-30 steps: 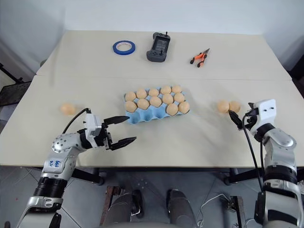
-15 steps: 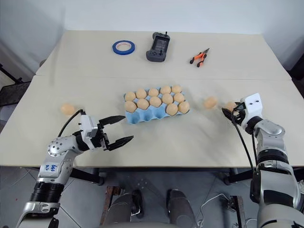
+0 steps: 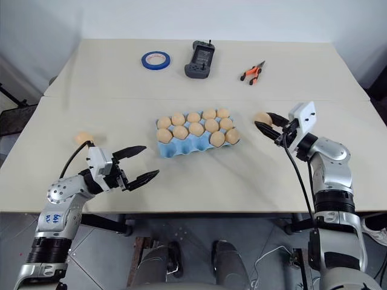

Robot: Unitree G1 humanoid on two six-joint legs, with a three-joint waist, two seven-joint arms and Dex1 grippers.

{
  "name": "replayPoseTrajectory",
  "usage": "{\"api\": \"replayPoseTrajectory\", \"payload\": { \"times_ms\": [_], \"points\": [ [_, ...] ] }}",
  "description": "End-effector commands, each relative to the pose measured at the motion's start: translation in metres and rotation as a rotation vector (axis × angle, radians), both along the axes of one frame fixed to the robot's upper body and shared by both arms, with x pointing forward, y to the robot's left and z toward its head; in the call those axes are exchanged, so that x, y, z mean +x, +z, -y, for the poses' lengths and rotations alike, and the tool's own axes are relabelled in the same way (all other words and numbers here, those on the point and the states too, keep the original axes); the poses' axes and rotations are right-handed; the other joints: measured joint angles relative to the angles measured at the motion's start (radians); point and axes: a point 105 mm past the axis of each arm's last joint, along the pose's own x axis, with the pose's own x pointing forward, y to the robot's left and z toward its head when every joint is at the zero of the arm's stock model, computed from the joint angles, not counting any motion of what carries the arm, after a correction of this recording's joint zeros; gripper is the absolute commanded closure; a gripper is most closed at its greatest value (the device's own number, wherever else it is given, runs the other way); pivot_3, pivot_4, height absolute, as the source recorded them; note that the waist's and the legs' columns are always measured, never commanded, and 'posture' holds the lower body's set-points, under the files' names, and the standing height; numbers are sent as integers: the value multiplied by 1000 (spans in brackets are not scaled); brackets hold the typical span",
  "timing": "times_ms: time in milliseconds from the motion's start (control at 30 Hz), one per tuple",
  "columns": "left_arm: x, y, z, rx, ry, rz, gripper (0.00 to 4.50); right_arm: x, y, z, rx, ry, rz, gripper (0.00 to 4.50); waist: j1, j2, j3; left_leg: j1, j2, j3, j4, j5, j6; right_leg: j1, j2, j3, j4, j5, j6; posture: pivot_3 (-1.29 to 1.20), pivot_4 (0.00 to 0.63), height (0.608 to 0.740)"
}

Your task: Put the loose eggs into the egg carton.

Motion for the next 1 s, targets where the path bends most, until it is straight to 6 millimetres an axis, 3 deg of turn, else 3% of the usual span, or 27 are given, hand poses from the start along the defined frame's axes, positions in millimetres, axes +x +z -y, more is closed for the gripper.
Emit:
{"api": "replayPoseTrajectory", "payload": {
  "times_ms": [33, 200, 300, 400, 433, 533, 667, 800, 1000],
  "points": [
    [-3, 5, -12, -16, 48, 12, 0, -10, 15, -46, 26, 114, 25, 2992, -1, 0, 0, 0, 0, 0, 0, 0, 0, 0, 0, 0, 0, -1, -1, 0, 150, 740],
    [-3, 2, -20, -23, 90, 1, 0, -11, -3, -107, 13, 204, -45, 2992, -1, 0, 0, 0, 0, 2, -5, 0, -1, -3, -1, 1, -1, -5, -10, 0, 150, 740],
    [-3, 3, -17, -27, 88, 3, 0, -9, -21, -121, -33, 214, -70, 2992, 1, 0, 0, -1, -1, 3, -8, 1, -2, -5, -1, 1, -1, -5, -8, 0, 150, 740],
    [-4, 4, -15, -30, 86, 5, 0, -7, -26, -130, -26, 217, -87, 2992, 7, 0, 0, -2, -3, 3, -10, 1, -2, -6, -3, 0, -2, -3, -6, 0, 150, 740],
    [-4, 5, -15, -31, 85, 5, 0, -8, -27, -132, -25, 224, -89, 2307, 6, 0, 0, -3, -3, 3, -11, 1, -2, -7, -3, 0, -2, -3, -6, 0, 150, 740],
    [-5, 6, -14, -32, 86, 6, 0, -9, -27, -134, -25, 230, -89, 1312, 4, 0, 0, -3, -3, 4, -12, 1, -2, -7, -3, -1, -2, -3, -5, 0, 150, 740],
    [-6, 9, -14, -28, 84, 24, 0, -12, -15, -121, 1, 222, -47, 16, 2, 0, 0, -2, -3, 4, -11, 1, -2, -7, -3, -2, -1, -3, -5, 0, 150, 740],
    [-8, 12, -14, -22, 75, 37, 0, -26, -7, -92, 23, 208, 14, 16, 7, 0, 0, -2, -3, 4, -11, 1, -3, -7, -3, -2, -1, -3, -4, 0, 150, 740],
    [-9, 12, -14, -14, 60, 21, 0, -52, -26, -21, 0, 42, 40, 16, 26, 0, 0, -2, -3, 3, -12, 1, -2, -6, -3, -2, -5, -3, -5, 0, 150, 740]
  ]
}}
